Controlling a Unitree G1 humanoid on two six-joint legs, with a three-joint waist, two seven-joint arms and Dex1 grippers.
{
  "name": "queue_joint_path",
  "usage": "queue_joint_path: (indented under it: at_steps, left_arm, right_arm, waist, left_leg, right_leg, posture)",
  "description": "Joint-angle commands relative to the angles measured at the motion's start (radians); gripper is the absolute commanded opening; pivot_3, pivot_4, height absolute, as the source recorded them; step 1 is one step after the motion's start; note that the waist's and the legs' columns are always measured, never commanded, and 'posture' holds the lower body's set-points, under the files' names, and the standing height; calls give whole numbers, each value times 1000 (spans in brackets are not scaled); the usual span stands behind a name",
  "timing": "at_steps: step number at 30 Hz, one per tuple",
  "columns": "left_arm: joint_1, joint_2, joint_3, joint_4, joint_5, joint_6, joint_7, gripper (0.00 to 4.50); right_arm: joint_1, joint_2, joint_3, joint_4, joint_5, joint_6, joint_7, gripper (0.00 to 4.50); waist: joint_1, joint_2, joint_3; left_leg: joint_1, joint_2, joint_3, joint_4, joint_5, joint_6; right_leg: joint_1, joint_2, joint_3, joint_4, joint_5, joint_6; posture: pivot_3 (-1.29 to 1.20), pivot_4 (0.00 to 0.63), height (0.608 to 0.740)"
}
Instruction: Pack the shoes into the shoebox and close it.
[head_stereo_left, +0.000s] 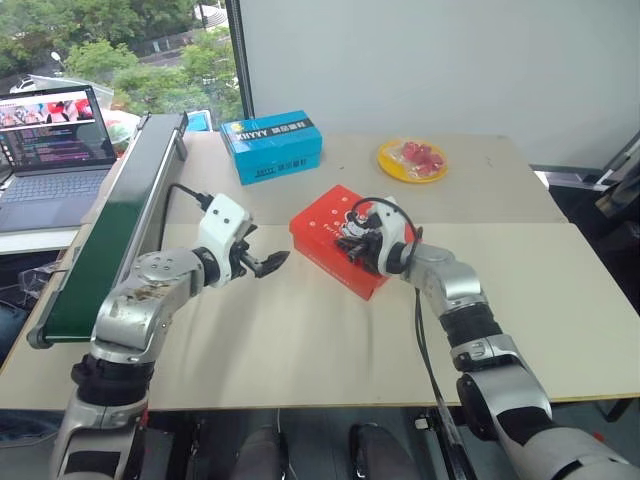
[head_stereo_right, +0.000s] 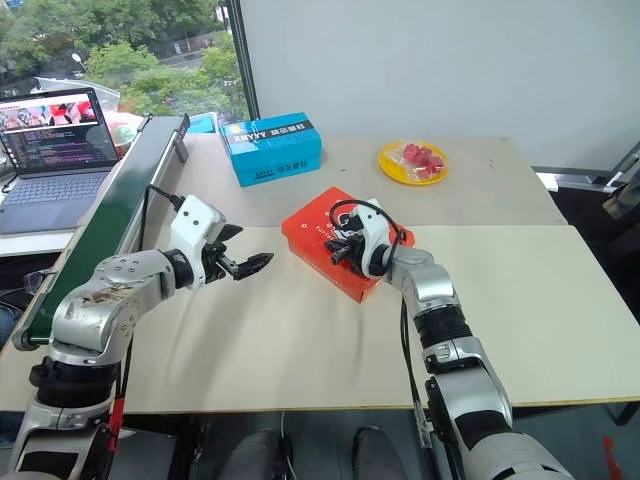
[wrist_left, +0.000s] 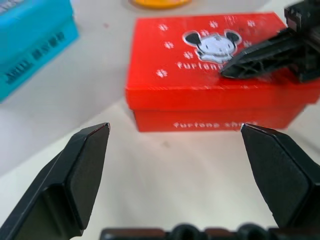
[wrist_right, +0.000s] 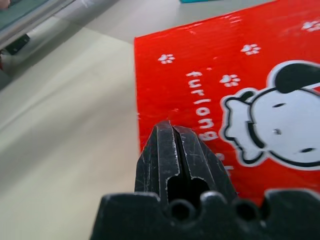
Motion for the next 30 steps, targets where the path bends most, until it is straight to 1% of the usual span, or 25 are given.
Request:
queue_joint_path:
  at_steps: [1, 8, 15, 21, 23, 24, 30]
  left_arm:
    - [48, -13, 36, -62, -10, -6, 34, 4500]
    - [84, -24, 20, -69, 0, -54, 57, 4500]
    - [117, -23, -14, -82, 23, -123, 56, 4500]
    - [136, -27, -28, -94, 19, -157, 46, 4500]
    - [147, -31, -27, -102, 5, -162, 37, 4500]
    - [154, -31, -26, -107, 1, -165, 33, 4500]
    - [197, -28, -10, -114, -9, -174, 17, 4500]
  right_arm:
    - [27, -18, 1, 19, -35, -59, 17, 21]
    - [22, -65, 0, -106, -39, -34, 58, 21]
    - [43, -151, -20, -305, -8, 72, 91, 21]
    - [87, -227, -43, -429, 4, 157, 88, 21]
    - [121, -254, -59, -483, 11, 193, 84, 566]
    - [139, -266, -68, -510, 15, 211, 83, 659]
    - [278, -337, -133, -647, 27, 280, 45, 2847]
  waist:
    - [0, 0, 0]
    - [3, 0, 0]
    - [-1, 0, 0]
    - [1, 0, 0]
    - [2, 0, 0]
    - [2, 0, 0]
    - [2, 0, 0]
  left_leg:
    - [1, 0, 0, 0, 0, 0]
    - [2, 0, 0, 0, 0, 0]
    - [1, 0, -1, -1, 0, 0]
    - [1, 0, 0, -1, 0, 0]
    - [1, 0, 0, -1, 0, 0]
    - [1, 0, 0, -1, 0, 0]
    - [1, 0, 0, 0, 0, 0]
  right_leg:
    - [0, 0, 0, 0, 0, 0]
    - [2, -1, 0, 0, 0, 0]
    - [0, 0, 0, 0, 0, 0]
    - [0, -1, 0, 0, 0, 0]
    - [0, -1, 0, 0, 0, 0]
    - [1, -1, 0, 0, 0, 0]
    - [1, -1, 0, 0, 0, 0]
  posture:
    - [0, 150, 740]
    - [0, 150, 740]
    - [0, 150, 740]
    - [0, 150, 740]
    - [0, 150, 740]
    - [0, 150, 740]
    - [0, 150, 740]
